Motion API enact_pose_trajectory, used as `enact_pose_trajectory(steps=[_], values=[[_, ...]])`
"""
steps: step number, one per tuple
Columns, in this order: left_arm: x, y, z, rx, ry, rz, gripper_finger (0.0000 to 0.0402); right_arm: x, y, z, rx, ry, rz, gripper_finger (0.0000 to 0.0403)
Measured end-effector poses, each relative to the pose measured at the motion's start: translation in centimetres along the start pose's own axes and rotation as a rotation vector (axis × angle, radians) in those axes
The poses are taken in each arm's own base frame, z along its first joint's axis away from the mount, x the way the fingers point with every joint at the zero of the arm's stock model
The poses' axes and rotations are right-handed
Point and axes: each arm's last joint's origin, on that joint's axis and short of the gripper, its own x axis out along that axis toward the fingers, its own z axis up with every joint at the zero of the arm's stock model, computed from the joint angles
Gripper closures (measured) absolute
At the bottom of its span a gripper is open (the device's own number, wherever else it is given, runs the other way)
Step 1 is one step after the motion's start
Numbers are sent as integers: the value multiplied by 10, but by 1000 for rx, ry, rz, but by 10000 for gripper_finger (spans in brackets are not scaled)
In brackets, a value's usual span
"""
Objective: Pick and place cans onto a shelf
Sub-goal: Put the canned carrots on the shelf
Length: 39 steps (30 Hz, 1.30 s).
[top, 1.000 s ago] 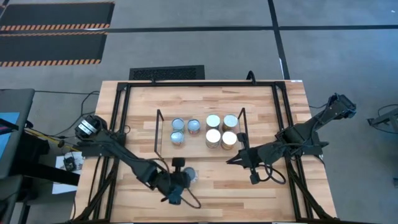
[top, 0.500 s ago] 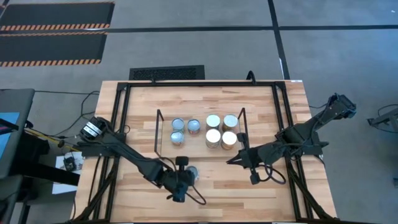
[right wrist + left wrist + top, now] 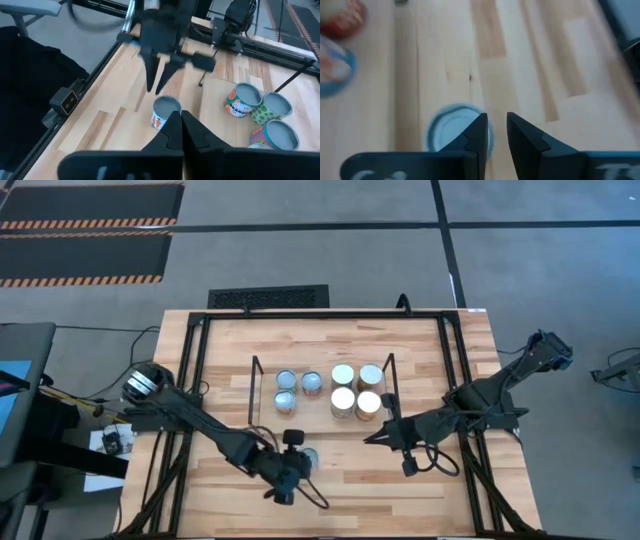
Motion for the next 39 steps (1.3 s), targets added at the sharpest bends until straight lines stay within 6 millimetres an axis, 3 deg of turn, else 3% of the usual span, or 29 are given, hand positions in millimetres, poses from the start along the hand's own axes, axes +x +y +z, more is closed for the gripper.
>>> enact_pose_trajectory(steps=[3, 7, 10, 16, 26, 34, 39], values=[[-30, 2, 7, 22, -56, -25, 344, 6, 2, 1, -13, -63, 5, 399], [-77, 1, 6, 126, -171, -115, 370, 35, 11, -17, -47, -119, 74, 400], [-104, -4, -12, 182, -244, -231, 395, 59, 19, -25, -39, -154, 95, 399], [-142, 7, -57, 118, -448, -291, 396, 110, 31, -34, -52, -74, 99, 398], [-161, 50, -123, 19, -664, -318, 397, 184, 30, -27, -35, 101, 134, 351], [-164, 75, -152, 5, -741, -267, 401, 221, 34, -28, -70, 284, 70, 273], [-163, 86, -162, -13, -743, -237, 401, 235, 29, -36, -79, 371, 10, 245]])
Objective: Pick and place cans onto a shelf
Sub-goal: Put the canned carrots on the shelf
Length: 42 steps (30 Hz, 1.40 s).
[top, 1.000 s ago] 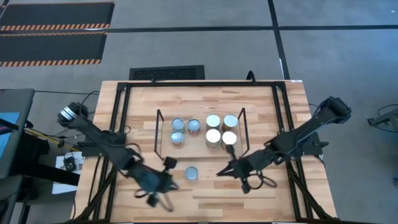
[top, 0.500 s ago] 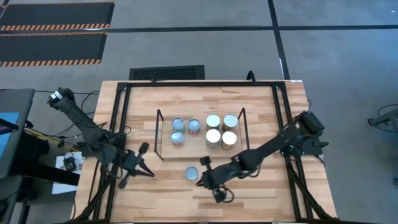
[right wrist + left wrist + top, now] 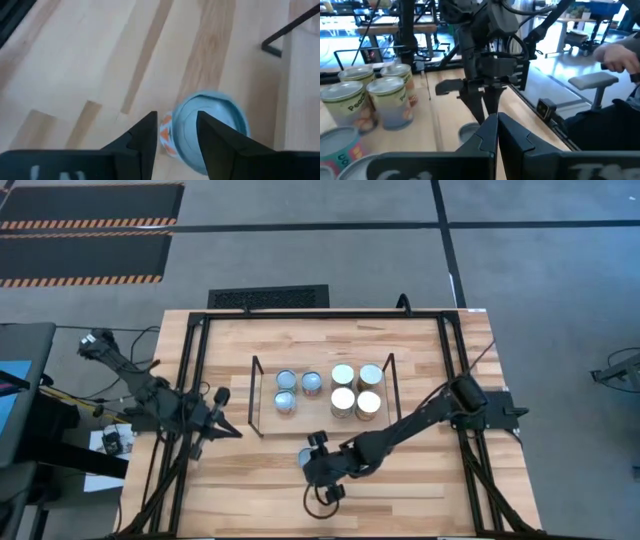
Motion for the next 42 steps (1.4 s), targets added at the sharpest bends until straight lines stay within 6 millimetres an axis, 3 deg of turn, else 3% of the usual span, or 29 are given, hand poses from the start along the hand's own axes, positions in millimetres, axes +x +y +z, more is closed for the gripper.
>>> enact_pose_trajectory(steps=[10, 19, 21, 25, 29, 32, 37, 42], values=[[-3, 8, -4, 1, 39, 43, 401, 13, -16, -12, 58, 105, -10, 266], [-5, 11, -2, 56, 17, 52, 401, 14, -30, -14, 88, 133, 153, 372], [-7, 12, -2, 54, 18, 50, 401, 11, -32, -13, 79, 129, 159, 391], [-11, 12, -1, 39, 11, 46, 401, -16, -36, -3, 108, 102, 167, 385], [-13, 13, -1, 40, -2, 43, 401, -52, -60, 14, 228, 33, 104, 389], [-13, 13, 0, 41, -3, 48, 401, -61, -85, 16, 276, -5, 23, 396], [-13, 13, -1, 42, 4, 58, 401, -55, -124, 7, 355, 13, -46, 390], [-13, 13, -2, 35, 9, 62, 401, -36, -143, -8, 395, 86, -73, 390]])
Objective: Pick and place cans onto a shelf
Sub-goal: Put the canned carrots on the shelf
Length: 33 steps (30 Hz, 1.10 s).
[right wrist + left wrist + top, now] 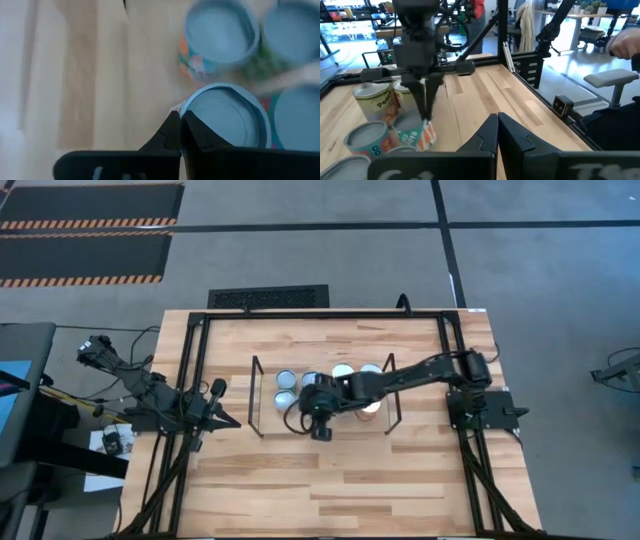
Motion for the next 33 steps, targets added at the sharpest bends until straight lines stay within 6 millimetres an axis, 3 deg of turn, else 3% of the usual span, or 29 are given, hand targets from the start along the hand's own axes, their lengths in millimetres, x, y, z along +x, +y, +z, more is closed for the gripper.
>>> enact_pose_trajectory(steps=[14, 20, 33], values=[[0, 0, 0, -6, 4, 5, 401, 3, -5, -2, 0, 22, -21, 388], [0, 0, 0, -6, 4, 6, 401, 14, -7, -4, -7, 45, -29, 385], [0, 0, 0, -5, 2, 7, 401, 13, -8, -5, -8, 44, -56, 315]])
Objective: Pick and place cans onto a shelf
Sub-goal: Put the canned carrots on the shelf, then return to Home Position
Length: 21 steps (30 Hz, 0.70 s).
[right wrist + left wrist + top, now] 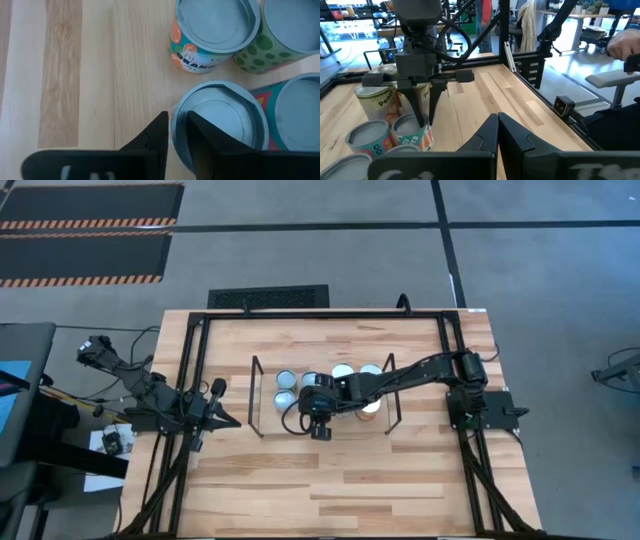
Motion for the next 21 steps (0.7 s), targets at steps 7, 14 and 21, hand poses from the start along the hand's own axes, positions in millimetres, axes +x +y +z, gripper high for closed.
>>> enact_pose_trajectory(steps=[7, 14, 21], values=[[1, 3, 0, 22, 0, 27, 401, -19, 17, 13, -115, -23, -30, 316], [2, 12, 1, 40, -1, 25, 401, -58, 33, 26, -295, -96, -25, 392], [2, 24, 2, 58, -15, 35, 401, -85, 20, 8, -325, -236, 15, 398]])
